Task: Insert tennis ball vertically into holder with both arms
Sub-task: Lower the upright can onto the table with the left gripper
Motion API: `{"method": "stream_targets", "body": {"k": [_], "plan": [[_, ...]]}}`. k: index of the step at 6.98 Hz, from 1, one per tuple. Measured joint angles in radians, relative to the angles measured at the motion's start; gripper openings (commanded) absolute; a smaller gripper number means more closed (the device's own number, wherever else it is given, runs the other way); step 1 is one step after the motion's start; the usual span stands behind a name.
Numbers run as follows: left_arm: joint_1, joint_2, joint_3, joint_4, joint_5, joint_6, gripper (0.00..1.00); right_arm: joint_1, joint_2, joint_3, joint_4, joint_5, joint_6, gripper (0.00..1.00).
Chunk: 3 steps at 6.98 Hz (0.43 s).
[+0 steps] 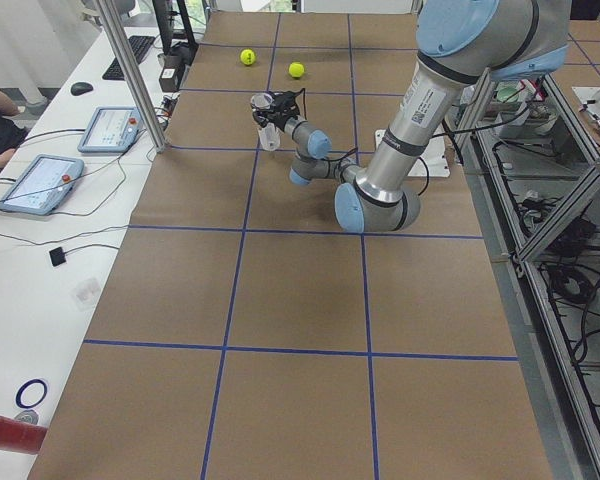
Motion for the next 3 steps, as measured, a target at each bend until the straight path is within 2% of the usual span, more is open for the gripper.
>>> {"method": "stream_targets", "body": {"k": [2, 3], "plan": [[0.008, 0.037, 0.001, -0.039, 0.000, 0.015, 0.19, 0.000, 0.000, -0.002, 0.000, 0.000, 0.000, 1.00], [0.017, 0.057, 0.002, -0.052, 0.000, 0.018, 0.27, 0.000, 0.000, -0.003, 0.000, 0.000, 0.000, 1.00]]}}
